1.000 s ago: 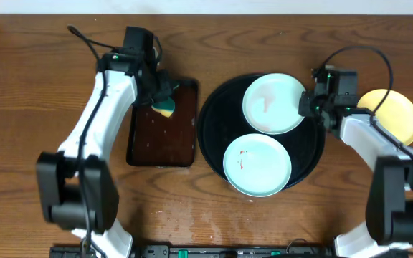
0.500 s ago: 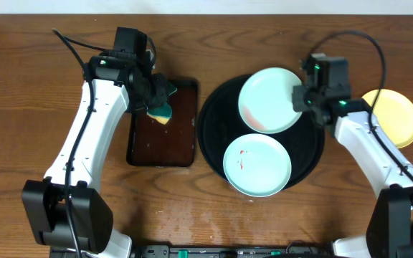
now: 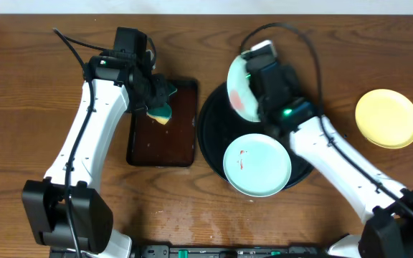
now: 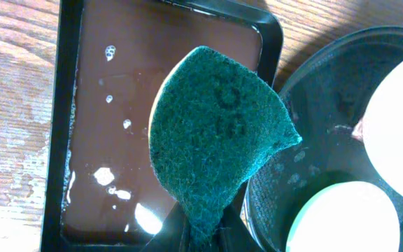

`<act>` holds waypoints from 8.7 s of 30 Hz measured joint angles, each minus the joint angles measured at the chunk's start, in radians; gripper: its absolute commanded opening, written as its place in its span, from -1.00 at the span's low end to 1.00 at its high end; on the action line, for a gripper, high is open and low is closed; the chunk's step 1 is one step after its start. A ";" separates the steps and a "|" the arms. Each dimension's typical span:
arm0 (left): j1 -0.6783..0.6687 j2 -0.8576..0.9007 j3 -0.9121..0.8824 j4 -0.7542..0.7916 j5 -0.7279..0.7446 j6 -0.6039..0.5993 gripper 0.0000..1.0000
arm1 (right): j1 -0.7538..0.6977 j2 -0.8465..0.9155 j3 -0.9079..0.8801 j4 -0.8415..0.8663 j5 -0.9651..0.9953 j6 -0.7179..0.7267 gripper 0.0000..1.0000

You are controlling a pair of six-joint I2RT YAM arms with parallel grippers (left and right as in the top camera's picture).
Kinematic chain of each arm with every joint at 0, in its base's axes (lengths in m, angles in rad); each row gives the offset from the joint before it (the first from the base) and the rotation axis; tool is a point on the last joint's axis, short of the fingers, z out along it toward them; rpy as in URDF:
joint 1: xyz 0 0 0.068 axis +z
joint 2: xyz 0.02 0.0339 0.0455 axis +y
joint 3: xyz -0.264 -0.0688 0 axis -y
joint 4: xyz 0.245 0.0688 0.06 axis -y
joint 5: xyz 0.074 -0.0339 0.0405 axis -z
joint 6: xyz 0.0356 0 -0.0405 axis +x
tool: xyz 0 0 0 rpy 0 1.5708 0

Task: Clean dirty plates on tray and stack at the side
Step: 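Lift the wiped pale green plate off the black tray with the right gripper, then carry the plate right and stack it on the yellow plate, then move the right gripper to the rim of the remaining pale green plate, then slide the pale green plate to the center of the black tray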

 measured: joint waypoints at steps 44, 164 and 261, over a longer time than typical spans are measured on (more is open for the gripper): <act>0.000 0.000 0.000 0.016 -0.046 0.000 -0.85 | 0.250 0.000 0.000 0.090 0.509 -0.102 -0.98; 0.000 0.000 -0.034 0.030 -0.049 0.000 -0.84 | -0.348 0.000 -0.205 -0.629 -0.925 0.496 -0.57; 0.000 0.000 -0.034 0.041 -0.049 0.000 -0.84 | -0.441 0.000 -0.280 -0.237 -0.766 0.359 0.18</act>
